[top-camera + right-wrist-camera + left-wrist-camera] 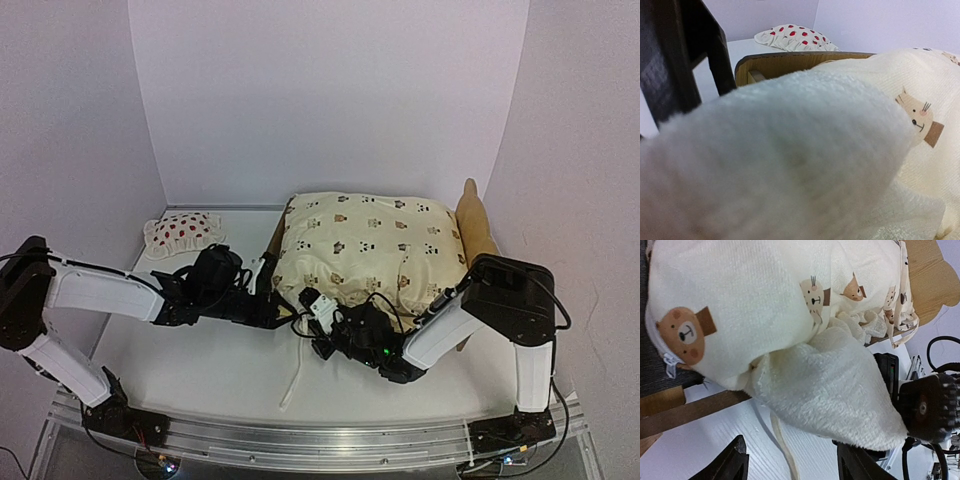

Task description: Set up the pet bed

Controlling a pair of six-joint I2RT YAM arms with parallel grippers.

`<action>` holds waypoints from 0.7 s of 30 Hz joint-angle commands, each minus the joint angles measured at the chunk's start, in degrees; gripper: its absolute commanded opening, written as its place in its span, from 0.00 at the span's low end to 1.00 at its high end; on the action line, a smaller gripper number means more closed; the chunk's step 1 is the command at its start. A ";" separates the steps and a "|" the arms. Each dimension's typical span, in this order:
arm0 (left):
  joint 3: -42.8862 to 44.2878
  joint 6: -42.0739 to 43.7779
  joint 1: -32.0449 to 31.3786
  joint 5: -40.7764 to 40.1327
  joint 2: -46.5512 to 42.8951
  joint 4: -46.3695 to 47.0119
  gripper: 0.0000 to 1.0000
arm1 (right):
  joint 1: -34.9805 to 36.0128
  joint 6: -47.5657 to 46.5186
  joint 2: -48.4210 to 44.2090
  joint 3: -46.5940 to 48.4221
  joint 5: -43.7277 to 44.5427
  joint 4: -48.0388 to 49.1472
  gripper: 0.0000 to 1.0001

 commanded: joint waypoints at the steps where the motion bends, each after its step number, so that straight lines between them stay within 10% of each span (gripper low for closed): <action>1: -1.12 4.26 -0.41 -6.37 -5.85 -6.67 0.62 | -0.07 4.58 -3.73 0.77 3.27 -3.77 0.00; 21: 5.83 9.14 -12.39 -8.58 9.21 -6.05 0.58 | 0.01 15.32 -7.28 4.87 4.36 -18.73 0.00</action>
